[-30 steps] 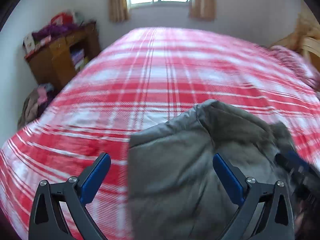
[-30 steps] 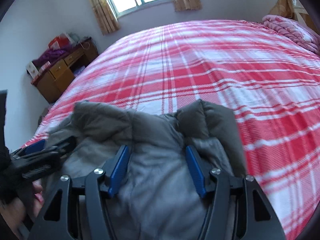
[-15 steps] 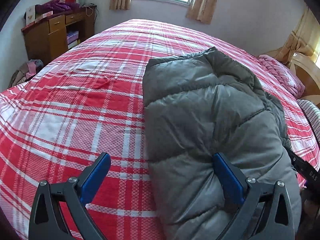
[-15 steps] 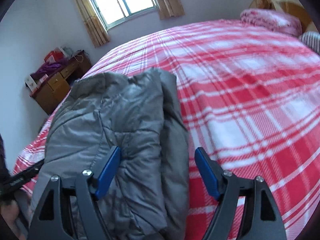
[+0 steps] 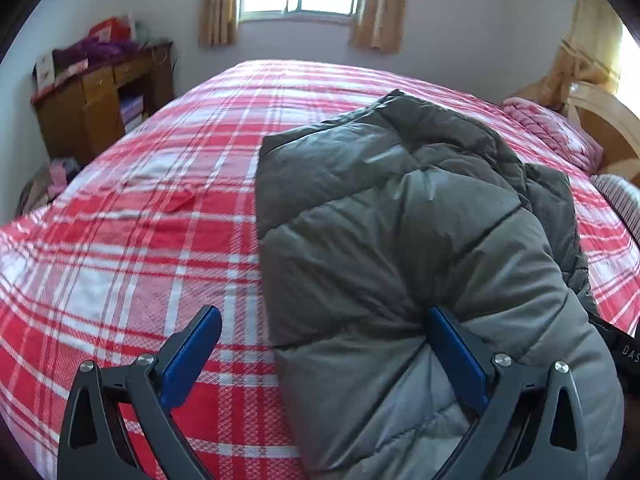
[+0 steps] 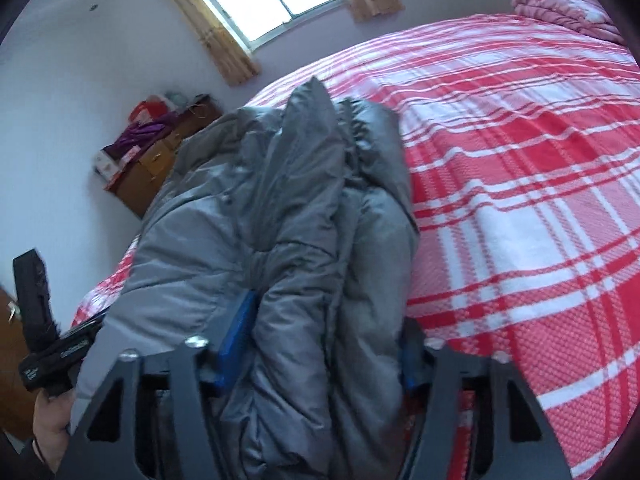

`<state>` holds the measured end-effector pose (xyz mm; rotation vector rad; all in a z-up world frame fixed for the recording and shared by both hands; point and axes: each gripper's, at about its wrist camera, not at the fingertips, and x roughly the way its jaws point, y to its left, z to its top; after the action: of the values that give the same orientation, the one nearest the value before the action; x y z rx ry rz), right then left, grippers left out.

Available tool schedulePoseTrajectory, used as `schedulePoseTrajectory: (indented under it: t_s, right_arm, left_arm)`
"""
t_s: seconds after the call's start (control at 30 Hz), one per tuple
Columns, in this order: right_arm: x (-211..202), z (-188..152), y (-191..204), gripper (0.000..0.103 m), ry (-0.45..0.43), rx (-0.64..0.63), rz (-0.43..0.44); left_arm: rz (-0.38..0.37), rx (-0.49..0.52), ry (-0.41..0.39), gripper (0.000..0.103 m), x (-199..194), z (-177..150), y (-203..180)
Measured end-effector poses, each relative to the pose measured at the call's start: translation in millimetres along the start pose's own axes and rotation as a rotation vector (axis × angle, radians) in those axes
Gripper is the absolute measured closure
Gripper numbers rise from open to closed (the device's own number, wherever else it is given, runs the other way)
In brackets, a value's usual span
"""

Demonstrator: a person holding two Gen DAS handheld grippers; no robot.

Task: Fold large clothes
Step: 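Lift the grey jacket bundle off the bed with both grippers, then hold the lifted jacket bundle with both grippers and carry it across the bed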

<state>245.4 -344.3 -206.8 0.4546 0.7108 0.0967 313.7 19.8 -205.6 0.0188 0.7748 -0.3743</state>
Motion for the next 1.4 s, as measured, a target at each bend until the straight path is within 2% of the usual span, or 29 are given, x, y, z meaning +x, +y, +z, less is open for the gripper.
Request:
schedulePoseTrajectory:
  t_s: [0.17, 0.3, 0.43, 0.47, 0.5, 0.53, 0.6, 0.73, 0.8, 0.83, 0.9, 0.97, 1.1, 1.23, 1.4]
  right_arm:
    - [8.3, -0.5, 3.0, 0.041, 0.015, -0.004, -0.009]
    - [5.0, -4.3, 7.3, 0.048, 0.007, -0.029, -0.01]
    - [7.7, -5.4, 9.4, 0.046, 0.014, -0.027, -0.025]
    - [8.8, -4.8, 9.8, 0.046, 0.018, -0.027, -0.025]
    - [8.9, -4.7, 10.8, 0.047, 0.018, -0.032, -0.028]
    - [7.4, -6.3, 12.7, 0.054, 0.014, -0.04, -0.027]
    - [6.1, -9.6, 17.5, 0.059, 0.01, -0.063, 0.001]
    - [13.4, -6.5, 9.5, 0.054, 0.034, -0.012, 0.032]
    - [15.6, -4.9, 9.3, 0.052, 0.046, -0.003, 0.039]
    - [15.4, -5.3, 11.8, 0.058, 0.043, -0.013, 0.032]
    - [14.1, -6.3, 14.4, 0.07, 0.041, -0.019, 0.071]
    - [11.1, -6.9, 16.7, 0.075, 0.029, -0.028, 0.074]
    - [-8.5, -9.7, 21.6, 0.081, -0.015, -0.015, 0.111]
    - [-32.0, -18.5, 39.4, 0.081, -0.055, -0.028, 0.166]
    - [-58.3, -17.2, 75.1, 0.081, -0.098, -0.073, 0.223]
  left_arm:
    - [-0.041, -0.03, 0.018, 0.001, 7.9, 2.9, 1.1]
    - [-0.052, -0.025, 0.009, 0.001, 7.2, 1.9, -0.2]
    - [-0.081, -0.04, 0.016, 0.002, 11.2, 1.1, -3.2]
    - [-0.087, -0.038, 0.014, 0.004, 11.5, 1.3, -5.5]
    - [-0.098, -0.034, 0.011, 0.012, 11.9, 2.7, -8.6]
    - [-0.118, -0.017, 0.0, 0.015, 9.8, 2.3, -13.0]
    - [-0.109, 0.008, -0.01, 0.018, 8.2, 1.8, -18.7]
    - [-0.151, -0.017, 0.004, 0.021, 12.9, 3.0, -18.3]
    - [-0.168, 0.011, -0.011, 0.035, 9.5, 1.9, -23.1]
    - [-0.172, 0.03, -0.021, 0.039, 7.0, 1.0, -26.6]
    - [-0.166, 0.071, -0.043, 0.063, -0.4, 1.0, -33.0]
    - [-0.146, 0.093, -0.052, 0.076, -10.8, 3.1, -35.3]
    - [-0.108, 0.164, -0.118, 0.082, -46.6, 8.6, -43.6]
    - [-0.108, 0.162, -0.172, 0.082, -89.7, 11.8, -41.0]
    - [-0.105, 0.13, -0.217, 0.083, -132.5, 13.1, -15.2]
